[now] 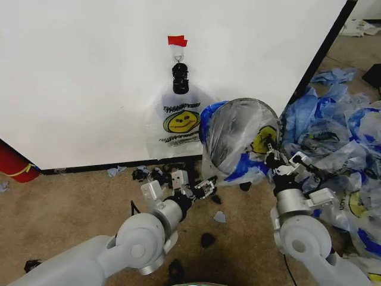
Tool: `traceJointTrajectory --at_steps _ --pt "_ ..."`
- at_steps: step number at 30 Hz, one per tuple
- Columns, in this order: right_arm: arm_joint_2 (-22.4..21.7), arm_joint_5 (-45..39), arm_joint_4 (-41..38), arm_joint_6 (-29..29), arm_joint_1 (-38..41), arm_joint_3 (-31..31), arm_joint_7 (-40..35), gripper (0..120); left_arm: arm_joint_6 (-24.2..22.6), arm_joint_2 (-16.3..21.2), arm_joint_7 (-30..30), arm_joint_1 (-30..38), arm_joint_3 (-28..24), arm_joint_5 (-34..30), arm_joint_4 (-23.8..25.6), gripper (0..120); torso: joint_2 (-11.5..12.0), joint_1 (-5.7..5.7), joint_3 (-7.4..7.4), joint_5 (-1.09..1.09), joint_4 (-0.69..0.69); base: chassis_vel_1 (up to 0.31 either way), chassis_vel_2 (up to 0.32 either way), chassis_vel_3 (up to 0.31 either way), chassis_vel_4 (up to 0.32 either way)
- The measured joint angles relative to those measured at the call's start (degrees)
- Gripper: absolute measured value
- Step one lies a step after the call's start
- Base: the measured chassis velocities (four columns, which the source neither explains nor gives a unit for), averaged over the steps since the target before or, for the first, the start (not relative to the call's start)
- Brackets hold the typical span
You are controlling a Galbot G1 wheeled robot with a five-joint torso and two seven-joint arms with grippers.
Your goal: Pick up the garbage bag from the wall and place it over the trash bin.
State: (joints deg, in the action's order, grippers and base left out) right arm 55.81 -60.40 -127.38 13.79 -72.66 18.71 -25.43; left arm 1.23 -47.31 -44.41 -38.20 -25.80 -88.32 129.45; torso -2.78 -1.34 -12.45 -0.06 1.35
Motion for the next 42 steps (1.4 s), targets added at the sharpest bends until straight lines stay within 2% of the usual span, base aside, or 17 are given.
traceJointTrajectory --at_steps 4,7,18,27,37,39,42 --pt "-0.23 -0.90 -0.29 -0.13 0.00 0.19 -0.23 0 0.75 -0.68 0.54 0.26 -0.34 0.56 -1.15 99 0.00 0.00 0.00 0.00 0.00 0.000 0.000 0.000 0.000" --pt "-0.67 -0.66 0.22 -0.03 -0.29 0.01 0.29 0 1.46 -1.21 0.94 0.75 -0.15 0.51 -1.30 100 0.00 0.00 0.00 -0.01 0.01 0.000 0.000 0.000 0.000" --pt "-0.34 6.55 5.31 0.83 0.49 -2.96 3.12 0 1.69 1.46 0.50 0.37 2.13 -4.23 3.26 100 0.00 0.00 0.00 0.01 0.00 0.000 0.000 0.000 0.000" --pt "-0.01 8.89 7.35 0.93 1.42 -3.43 3.86 0 0.84 4.70 0.20 -2.20 4.30 -3.92 5.08 100 0.00 0.00 0.00 0.00 0.00 0.000 0.000 0.000 0.000" --pt "-0.02 9.88 8.21 1.40 2.41 -3.25 3.99 0 0.82 5.54 -0.53 -4.77 5.84 -2.33 5.53 100 0.00 0.00 0.00 -0.01 0.00 0.000 0.000 0.000 0.000" --pt "-0.06 11.27 8.93 1.68 2.50 -3.30 4.15 0 1.68 5.24 -0.43 -4.90 7.81 -2.01 6.20 100 0.00 0.00 0.00 -0.01 0.00 0.000 0.000 0.000 0.000" --pt "-0.02 13.43 9.71 1.76 2.59 -4.30 4.57 0 2.45 5.52 3.40 -3.66 11.46 -4.16 9.63 100 0.00 0.00 0.00 0.02 0.00 0.000 0.000 0.000 0.000"
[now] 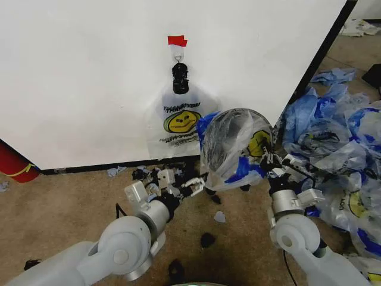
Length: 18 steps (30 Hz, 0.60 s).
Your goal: Pick up the garbage bag from the wall and place it over the trash bin.
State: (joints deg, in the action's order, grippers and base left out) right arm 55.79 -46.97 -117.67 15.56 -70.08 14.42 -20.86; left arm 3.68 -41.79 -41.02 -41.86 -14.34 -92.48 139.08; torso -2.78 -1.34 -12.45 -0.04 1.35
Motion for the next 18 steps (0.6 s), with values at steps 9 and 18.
traceJointTrajectory --at_steps 9,18 --pt "0.01 2.84 0.41 -0.37 0.81 -0.75 -0.10 0 -0.50 -0.59 4.93 2.23 -4.23 0.73 1.36 100 0.00 0.00 0.00 -0.02 -0.01 0.000 0.000 0.000 0.000" --pt "-1.17 6.65 1.65 -0.72 2.71 -1.28 0.03 0 -1.44 -6.98 2.46 12.25 -15.50 5.75 -7.69 100 0.00 0.00 -0.01 -0.04 0.07 0.000 0.000 0.000 0.000"
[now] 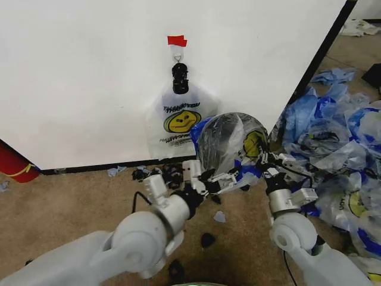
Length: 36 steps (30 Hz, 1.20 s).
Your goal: Pick up the garbage bag from the wall and place it over the trash bin.
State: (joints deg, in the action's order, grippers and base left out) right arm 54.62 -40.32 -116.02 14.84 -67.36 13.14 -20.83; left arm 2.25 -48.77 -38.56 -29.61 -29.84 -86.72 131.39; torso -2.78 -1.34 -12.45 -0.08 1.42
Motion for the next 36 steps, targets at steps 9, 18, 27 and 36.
traceJointTrajectory --at_steps 9,18,27,36 --pt "0.46 0.99 0.13 0.38 -0.72 0.10 0.67 0 0.33 -2.38 -3.41 5.41 -3.99 0.08 -3.39 100 0.00 0.00 0.00 0.02 -0.11 0.000 0.000 0.000 0.000" --pt "0.23 0.86 0.22 0.41 -0.74 0.57 0.50 0 0.24 -3.44 -4.86 8.75 -7.21 0.05 -5.29 100 0.00 0.00 0.00 0.02 -0.07 0.000 0.000 0.000 0.000" --pt "-0.34 1.04 0.22 0.48 -1.03 1.05 0.04 0 -1.75 0.11 -7.56 8.82 -6.28 0.94 -3.58 100 0.00 0.00 0.00 0.01 -0.07 0.000 0.000 0.000 0.000" --pt "-1.58 2.59 0.67 0.08 -0.20 1.04 -1.08 0 -4.65 0.56 -12.36 10.94 -7.88 -0.78 -2.78 100 0.00 0.00 0.00 0.02 -0.04 0.000 0.000 0.000 0.000"
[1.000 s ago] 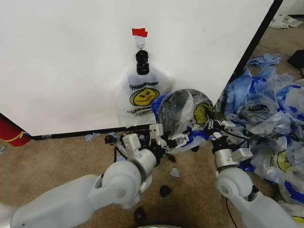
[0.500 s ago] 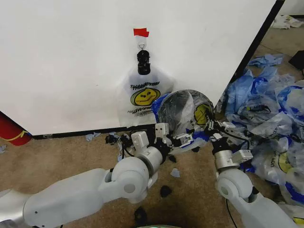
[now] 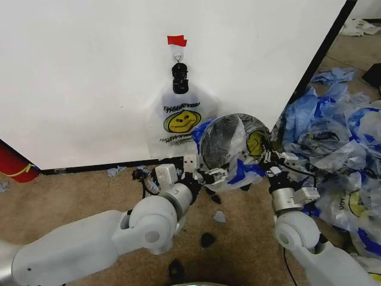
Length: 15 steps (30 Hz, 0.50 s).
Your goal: Pick up the garbage bag from the wall and place it over the trash bin.
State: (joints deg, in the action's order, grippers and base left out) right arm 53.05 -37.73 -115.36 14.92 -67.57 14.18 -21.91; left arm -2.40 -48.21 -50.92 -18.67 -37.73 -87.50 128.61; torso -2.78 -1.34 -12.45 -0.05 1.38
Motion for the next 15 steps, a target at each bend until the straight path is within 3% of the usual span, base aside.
traceJointTrajectory --at_steps 5,15 --pt "-0.55 0.13 0.48 -0.03 0.59 -0.04 0.13 0 0.90 -2.25 -0.59 3.06 -1.12 -4.78 -0.71 100 0.00 0.00 0.00 0.00 0.01 0.000 0.000 0.000 0.000" --pt "-0.46 0.27 1.91 0.28 1.33 -0.52 0.73 0 2.08 -6.91 -1.46 7.96 -4.61 -7.27 -3.68 100 0.00 0.01 0.01 0.00 0.01 0.000 0.000 0.000 0.000"
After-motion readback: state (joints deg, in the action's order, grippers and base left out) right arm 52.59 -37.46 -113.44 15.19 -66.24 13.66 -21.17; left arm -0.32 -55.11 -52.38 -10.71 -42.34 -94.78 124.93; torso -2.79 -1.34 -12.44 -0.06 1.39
